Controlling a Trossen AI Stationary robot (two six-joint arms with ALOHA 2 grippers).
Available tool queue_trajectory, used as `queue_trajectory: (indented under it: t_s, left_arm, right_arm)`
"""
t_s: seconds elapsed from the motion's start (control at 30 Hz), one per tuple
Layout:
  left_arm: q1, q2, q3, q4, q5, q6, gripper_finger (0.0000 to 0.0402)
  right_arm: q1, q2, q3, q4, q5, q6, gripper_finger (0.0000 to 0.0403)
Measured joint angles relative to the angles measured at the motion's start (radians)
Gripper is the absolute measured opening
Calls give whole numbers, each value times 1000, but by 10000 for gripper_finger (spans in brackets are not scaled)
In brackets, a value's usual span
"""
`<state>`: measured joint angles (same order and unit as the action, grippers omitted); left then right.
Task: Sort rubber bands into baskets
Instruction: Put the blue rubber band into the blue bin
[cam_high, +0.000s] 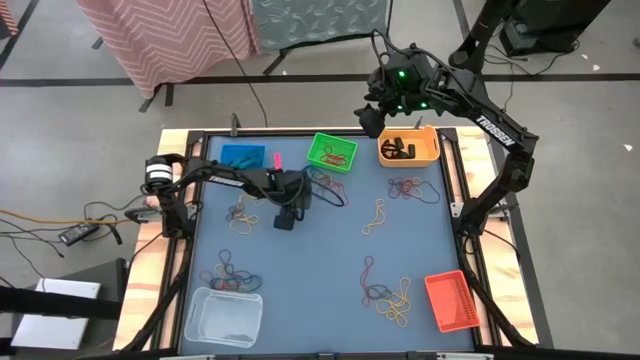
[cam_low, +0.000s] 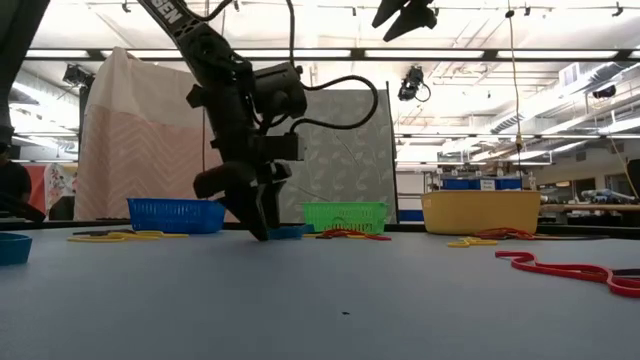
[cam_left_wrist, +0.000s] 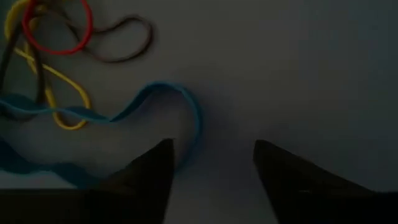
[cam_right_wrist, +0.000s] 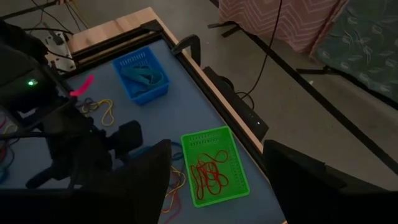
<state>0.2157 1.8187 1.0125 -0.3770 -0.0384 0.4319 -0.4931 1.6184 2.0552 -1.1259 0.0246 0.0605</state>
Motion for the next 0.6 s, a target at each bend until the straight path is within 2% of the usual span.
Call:
queue_trajectory:
  t_s: [0.1,0.23,0.27,0.43,0.6]
  left_arm:
    - [10,2,-1,3,42,-24,161]
    - [28,4,13,-8,95,-63,38]
    - [34,4,18,-11,105,-76,20]
    - [63,-17,76,-132,119,-125,6]
    - [117,-152,140,-227,124,-123,4]
  right_arm:
    - [0,0,0,0,0,0,265]
    - [0,0,0,0,0,0,265]
    - [0,0,0,0,0,0,265]
    - [0,0,0,0,0,0,265]
    - [0,0,0,0,0,-2,265]
